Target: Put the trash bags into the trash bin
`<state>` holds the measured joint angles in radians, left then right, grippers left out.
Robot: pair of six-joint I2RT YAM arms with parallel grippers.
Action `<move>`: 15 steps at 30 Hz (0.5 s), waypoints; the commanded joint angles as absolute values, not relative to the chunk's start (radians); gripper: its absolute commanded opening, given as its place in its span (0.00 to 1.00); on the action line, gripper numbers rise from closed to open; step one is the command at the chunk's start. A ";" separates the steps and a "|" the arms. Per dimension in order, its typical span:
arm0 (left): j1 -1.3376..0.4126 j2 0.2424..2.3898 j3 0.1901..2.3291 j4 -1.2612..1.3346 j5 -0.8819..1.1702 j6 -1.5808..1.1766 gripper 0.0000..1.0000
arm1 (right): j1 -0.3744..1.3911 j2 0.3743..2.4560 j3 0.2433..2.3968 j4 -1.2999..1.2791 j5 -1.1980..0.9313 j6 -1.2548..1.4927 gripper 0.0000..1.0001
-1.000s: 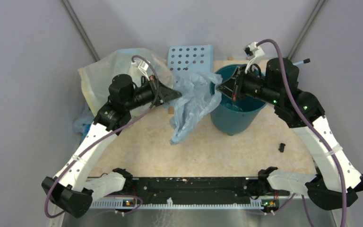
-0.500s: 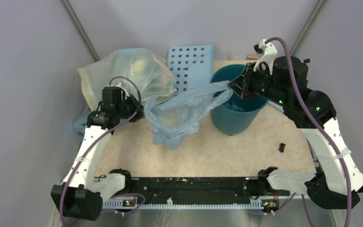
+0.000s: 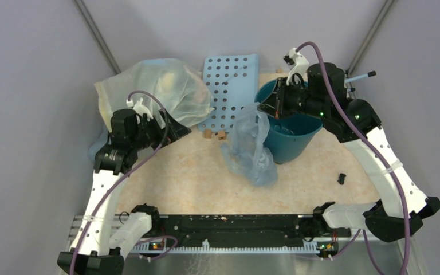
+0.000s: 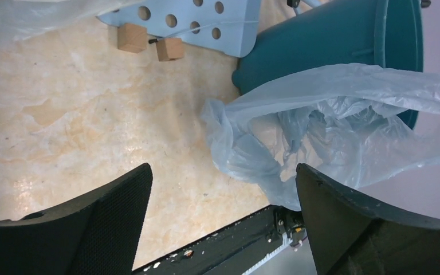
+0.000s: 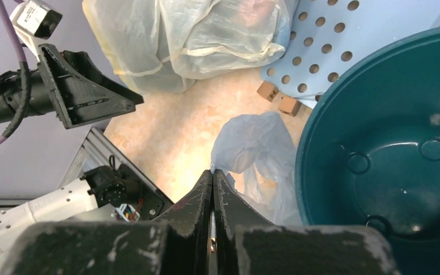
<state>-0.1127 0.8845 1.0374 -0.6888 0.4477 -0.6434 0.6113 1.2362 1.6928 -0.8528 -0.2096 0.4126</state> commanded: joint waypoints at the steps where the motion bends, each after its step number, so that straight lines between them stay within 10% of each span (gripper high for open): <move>1: -0.125 0.889 0.987 -0.656 0.528 -0.609 0.99 | 0.615 1.241 1.705 -0.807 -0.264 0.408 0.00; 15: -0.468 0.982 0.850 -0.524 0.273 -0.817 0.99 | 0.615 1.235 1.672 -0.785 -0.270 0.391 0.00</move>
